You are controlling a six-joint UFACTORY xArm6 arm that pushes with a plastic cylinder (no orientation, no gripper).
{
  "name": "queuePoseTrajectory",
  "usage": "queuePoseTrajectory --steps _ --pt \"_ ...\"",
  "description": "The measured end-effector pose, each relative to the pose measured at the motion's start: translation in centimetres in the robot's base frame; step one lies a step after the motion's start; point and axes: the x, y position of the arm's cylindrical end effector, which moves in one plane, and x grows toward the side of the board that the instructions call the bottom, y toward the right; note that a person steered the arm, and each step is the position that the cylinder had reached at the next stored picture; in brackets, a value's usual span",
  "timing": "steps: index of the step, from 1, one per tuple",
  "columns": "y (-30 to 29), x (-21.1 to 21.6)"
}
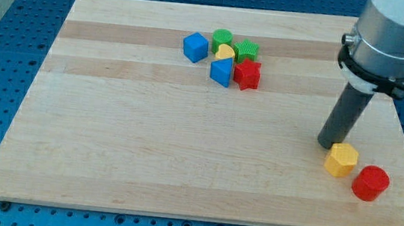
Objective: Side the blue triangle closer to the yellow hexagon
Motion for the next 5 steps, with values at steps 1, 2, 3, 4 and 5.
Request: queuePoseTrajectory --steps 1,2,3,4,5 --pt "0.4 0.3" --pt "-0.1 0.2" --pt "-5.3 -0.3" --pt "-11.3 -0.5" --pt "-17.0 -2.1"
